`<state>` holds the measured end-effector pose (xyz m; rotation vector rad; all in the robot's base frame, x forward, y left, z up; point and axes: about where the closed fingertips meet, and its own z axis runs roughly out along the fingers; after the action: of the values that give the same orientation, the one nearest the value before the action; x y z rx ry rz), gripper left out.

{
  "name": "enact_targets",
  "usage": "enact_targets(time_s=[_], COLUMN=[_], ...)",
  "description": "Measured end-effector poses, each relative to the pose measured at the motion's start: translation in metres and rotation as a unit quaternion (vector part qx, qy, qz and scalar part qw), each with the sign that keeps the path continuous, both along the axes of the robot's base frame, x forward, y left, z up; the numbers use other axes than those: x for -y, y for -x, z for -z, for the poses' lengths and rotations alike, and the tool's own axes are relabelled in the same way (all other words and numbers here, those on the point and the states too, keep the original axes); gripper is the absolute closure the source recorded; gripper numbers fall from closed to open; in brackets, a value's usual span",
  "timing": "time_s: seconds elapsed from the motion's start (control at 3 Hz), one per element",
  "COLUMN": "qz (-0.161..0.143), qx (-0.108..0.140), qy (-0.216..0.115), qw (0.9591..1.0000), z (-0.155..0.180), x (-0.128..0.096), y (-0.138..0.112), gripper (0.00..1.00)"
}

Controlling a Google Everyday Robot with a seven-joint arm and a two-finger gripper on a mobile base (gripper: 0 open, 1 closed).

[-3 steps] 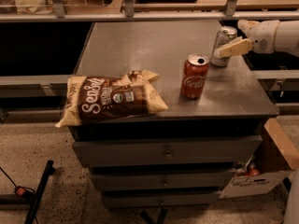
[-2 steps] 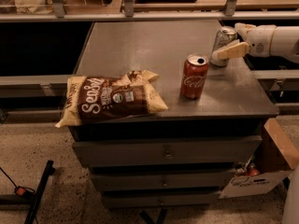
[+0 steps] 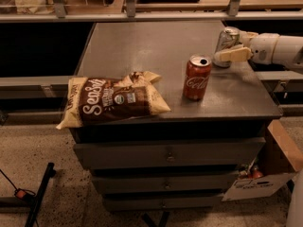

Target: Knock 7up can over

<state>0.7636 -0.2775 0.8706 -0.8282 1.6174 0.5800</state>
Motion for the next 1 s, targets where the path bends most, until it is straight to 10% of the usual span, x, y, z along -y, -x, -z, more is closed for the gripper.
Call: enact_targets(time_s=[1.0], qz=[-0.006], qx=[0.007], qy=[-0.025], qw=[0.9996], z=[0.0021], x=[0.0015], y=[0.0042], gripper=[0.61])
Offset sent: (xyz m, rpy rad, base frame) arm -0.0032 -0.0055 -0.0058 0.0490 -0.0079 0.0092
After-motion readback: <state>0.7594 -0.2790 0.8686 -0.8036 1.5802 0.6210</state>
